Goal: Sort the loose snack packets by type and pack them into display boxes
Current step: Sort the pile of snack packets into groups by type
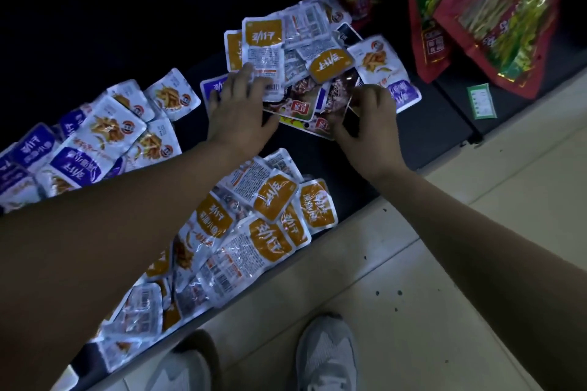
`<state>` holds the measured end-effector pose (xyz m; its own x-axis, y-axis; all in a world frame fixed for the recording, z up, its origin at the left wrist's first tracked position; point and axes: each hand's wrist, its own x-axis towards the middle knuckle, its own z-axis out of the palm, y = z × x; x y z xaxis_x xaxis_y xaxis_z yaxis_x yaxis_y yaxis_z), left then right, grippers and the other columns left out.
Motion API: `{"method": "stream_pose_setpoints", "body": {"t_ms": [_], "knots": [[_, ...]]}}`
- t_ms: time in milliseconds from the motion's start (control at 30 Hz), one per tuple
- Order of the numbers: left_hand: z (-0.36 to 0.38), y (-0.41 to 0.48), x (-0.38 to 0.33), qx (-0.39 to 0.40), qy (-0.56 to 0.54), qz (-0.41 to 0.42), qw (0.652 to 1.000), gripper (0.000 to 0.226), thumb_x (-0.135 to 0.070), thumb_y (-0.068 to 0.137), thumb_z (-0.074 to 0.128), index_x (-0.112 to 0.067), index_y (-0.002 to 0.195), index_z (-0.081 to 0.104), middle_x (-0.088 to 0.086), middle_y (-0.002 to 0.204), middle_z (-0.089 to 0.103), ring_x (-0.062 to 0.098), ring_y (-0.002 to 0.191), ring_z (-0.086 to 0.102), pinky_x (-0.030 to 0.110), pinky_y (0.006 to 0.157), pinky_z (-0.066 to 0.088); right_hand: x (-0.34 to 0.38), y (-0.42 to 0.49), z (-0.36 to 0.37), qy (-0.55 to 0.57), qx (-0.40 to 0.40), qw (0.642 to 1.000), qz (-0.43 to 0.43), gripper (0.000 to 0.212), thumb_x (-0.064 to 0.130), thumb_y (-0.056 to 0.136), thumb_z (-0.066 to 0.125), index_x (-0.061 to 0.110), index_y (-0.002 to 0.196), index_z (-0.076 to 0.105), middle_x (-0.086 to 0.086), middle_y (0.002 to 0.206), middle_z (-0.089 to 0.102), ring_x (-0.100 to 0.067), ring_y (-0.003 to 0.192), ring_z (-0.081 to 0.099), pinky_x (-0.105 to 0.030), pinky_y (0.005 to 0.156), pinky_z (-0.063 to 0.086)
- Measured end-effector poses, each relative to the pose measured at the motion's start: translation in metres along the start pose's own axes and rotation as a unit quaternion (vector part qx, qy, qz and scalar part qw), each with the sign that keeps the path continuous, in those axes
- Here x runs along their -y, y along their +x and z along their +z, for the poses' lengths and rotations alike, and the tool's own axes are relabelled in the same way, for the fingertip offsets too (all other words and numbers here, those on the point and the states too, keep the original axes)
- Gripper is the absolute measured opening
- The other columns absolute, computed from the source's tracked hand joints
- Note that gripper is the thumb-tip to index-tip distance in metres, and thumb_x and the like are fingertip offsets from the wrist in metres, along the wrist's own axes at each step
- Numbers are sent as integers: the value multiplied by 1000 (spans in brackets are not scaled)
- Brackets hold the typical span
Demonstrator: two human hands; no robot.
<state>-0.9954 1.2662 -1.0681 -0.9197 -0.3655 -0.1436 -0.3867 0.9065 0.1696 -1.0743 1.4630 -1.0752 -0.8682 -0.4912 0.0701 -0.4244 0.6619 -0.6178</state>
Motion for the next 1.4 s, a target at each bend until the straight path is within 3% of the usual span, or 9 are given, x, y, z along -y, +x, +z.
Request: {"method": "stream_pose_setpoints", "body": {"t_ms": [200, 467, 600, 767, 900, 1033, 1200, 1300, 1400], "knots": [[-1, -9, -7, 33, -8, -14, 999, 67, -48, 94, 50, -26, 150, 21, 6, 162, 2, 28, 147, 7, 52, 114, 16, 36, 24, 11, 320, 29, 909, 265, 64, 23, 74, 78, 8, 124, 41, -16, 126, 51, -28, 110, 58, -45, 94, 51], [-3, -18, -6, 35, -33, 5, 999, 63, -42, 96, 50, -28, 150, 22, 5, 161, 5, 25, 147, 7, 48, 115, 12, 49, 33, 28, 378, 23, 827, 415, 78, 20, 72, 83, -1, 133, 38, -18, 118, 60, -31, 98, 65, -46, 83, 57], [-8, -18, -3, 52, -47, 12, 997, 55, -42, 98, 46, -30, 148, 26, 4, 161, 6, 26, 147, 7, 50, 115, 12, 55, 34, 30, 375, 3, 828, 417, 24, 11, 81, 74, 8, 90, 51, -17, 99, 64, -23, 72, 59, -31, 60, 52], [-13, -19, 3, 42, -22, -33, 998, 51, -39, 99, 44, -24, 145, 30, 7, 160, 9, 27, 147, 7, 46, 114, 15, 63, 34, 28, 398, -22, 835, 379, 31, 12, 86, 67, 17, 105, 43, -12, 108, 57, -24, 89, 61, -40, 79, 55], [-13, -22, 13, 71, -38, -59, 995, 60, -38, 99, 43, -22, 151, 19, 10, 161, 2, 29, 148, 3, 45, 117, 12, 68, 35, 20, 450, 26, 784, 426, 28, 13, 87, 69, 16, 92, 41, -8, 83, 46, -13, 56, 40, -24, 44, 40], [-15, -24, 12, 82, -54, -54, 994, 63, -37, 99, 43, -24, 154, 13, 9, 161, 0, 29, 148, 0, 46, 117, 9, 74, 33, 24, 444, 51, 787, 425, 37, 13, 89, 67, 13, 69, 37, -7, 64, 43, -11, 38, 40, -17, 36, 33], [-20, -26, 16, 105, -47, -46, 992, 63, -33, 101, 39, -26, 154, 6, 7, 162, -6, 27, 148, -4, 46, 118, 9, 77, 30, 17, 500, 17, 746, 440, 17, 2, 94, 55, 9, 102, 42, -19, 111, 57, -19, 65, 61, -23, 50, 56], [-26, -28, 15, 114, -91, -52, 988, 58, -27, 103, 36, -24, 154, 10, 6, 162, -4, 26, 148, -3, 43, 119, 11, 69, 20, 2, 465, 22, 780, 418, 18, 3, 97, 50, 9, 86, 37, -20, 106, 53, -20, 68, 60, -20, 50, 54], [-35, -29, 12, 17, -178, -52, 982, 43, -19, 103, 33, -14, 145, 37, 11, 153, 26, 30, 140, 21, 37, 112, 24, 61, 11, -17, 447, 31, 804, 391, 19, 5, 98, 48, 11, 85, 37, -14, 83, 48, -17, 62, 50, -18, 46, 47]]}}
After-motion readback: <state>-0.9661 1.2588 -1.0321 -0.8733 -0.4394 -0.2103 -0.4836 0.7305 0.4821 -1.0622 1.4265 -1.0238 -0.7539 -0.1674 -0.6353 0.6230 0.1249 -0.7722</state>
